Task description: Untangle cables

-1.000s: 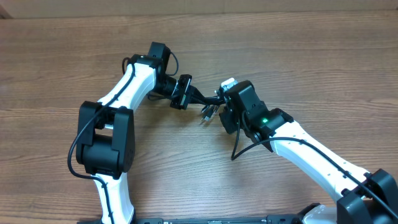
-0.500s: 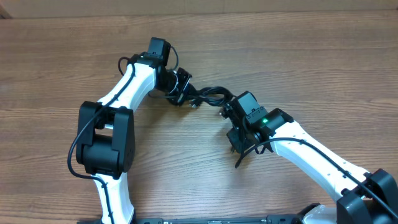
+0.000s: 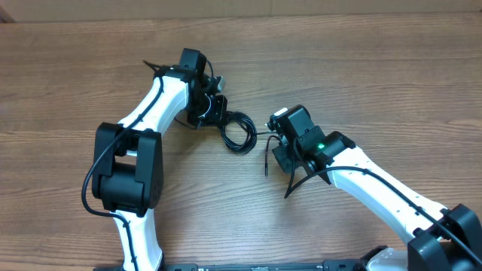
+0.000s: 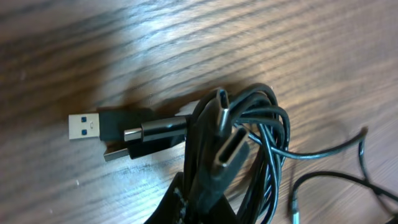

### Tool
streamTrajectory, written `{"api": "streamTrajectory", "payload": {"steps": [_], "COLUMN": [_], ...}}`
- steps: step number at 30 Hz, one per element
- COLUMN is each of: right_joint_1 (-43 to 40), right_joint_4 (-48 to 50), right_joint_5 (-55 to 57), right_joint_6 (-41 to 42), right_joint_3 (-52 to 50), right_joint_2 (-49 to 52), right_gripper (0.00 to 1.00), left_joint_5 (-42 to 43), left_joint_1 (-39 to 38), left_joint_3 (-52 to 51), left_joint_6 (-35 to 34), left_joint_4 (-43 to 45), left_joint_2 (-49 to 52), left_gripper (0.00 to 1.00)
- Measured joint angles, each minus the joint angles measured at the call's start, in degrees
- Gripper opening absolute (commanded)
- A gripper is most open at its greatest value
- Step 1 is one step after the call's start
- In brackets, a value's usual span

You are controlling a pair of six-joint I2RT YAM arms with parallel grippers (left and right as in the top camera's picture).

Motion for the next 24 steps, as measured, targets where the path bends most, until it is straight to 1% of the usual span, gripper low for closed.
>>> {"api": "streamTrajectory", "payload": {"steps": [3, 7, 13, 14, 15, 16, 17, 18, 19, 21, 22, 24], "right_joint_1": [0.0, 0.0, -0.66, -0.98, -2.08, -2.89, -3.5, -3.87, -3.93, -3.91, -3.91, -3.89], "right_joint_4": [1.51, 1.7, -5.09, -5.27, -5.14, -4.59, -3.78, -2.89, -2.21, -0.02, 0.96, 2.23], "right_joint_5": [-1.25, -0.74, 7.67, 8.13, 9.07, 9.25, 9.01, 8.46, 7.74, 4.79, 3.23, 0.24], "right_joint_6": [-0.04, 0.0, -0.04, 0.0, 1.14, 2.16, 3.02, 3.8, 4.02, 4.79, 5.05, 5.49], "right_joint_3": [0.0, 0.0, 0.0, 0.0, 0.0, 0.0, 0.0, 0.0, 0.0, 0.0, 0.0, 0.0], "right_joint_2": [0.0, 0.0, 0.0, 0.0, 0.0, 0.0, 0.0, 0.0, 0.0, 0.0, 0.0, 0.0], "right_gripper": [0.04, 0.04, 0.04, 0.04, 0.04, 0.05, 0.11, 0.13, 0.14, 0.18, 0.21, 0.24], "left_joint_5": [-0.07, -0.22, -0.22, -0.24, -0.24, -0.22, -0.31, -0.42, -0.46, -2.25, -3.17, -7.02], "left_joint_1": [-0.22, -0.37, -0.79, -1.03, -1.33, -1.62, -1.86, -2.25, -2.27, -2.54, -2.54, -2.62], "left_joint_3": [0.0, 0.0, 0.0, 0.0, 0.0, 0.0, 0.0, 0.0, 0.0, 0.0, 0.0, 0.0], "left_joint_6": [7.52, 13.31, 17.84, 18.03, 18.12, 18.49, 18.73, 19.3, 19.39, 18.18, 17.22, 13.92], "left_joint_4": [0.39, 0.61, 0.57, 0.59, 0.57, 0.61, 0.61, 0.59, 0.59, 0.63, 0.66, 0.63], "left_joint_2": [0.0, 0.0, 0.0, 0.0, 0.0, 0.0, 0.0, 0.0, 0.0, 0.0, 0.0, 0.0], "left_gripper": [0.04, 0.04, 0.04, 0.06, 0.18, 0.35, 0.51, 0.56, 0.56, 0.49, 0.48, 0.52]}}
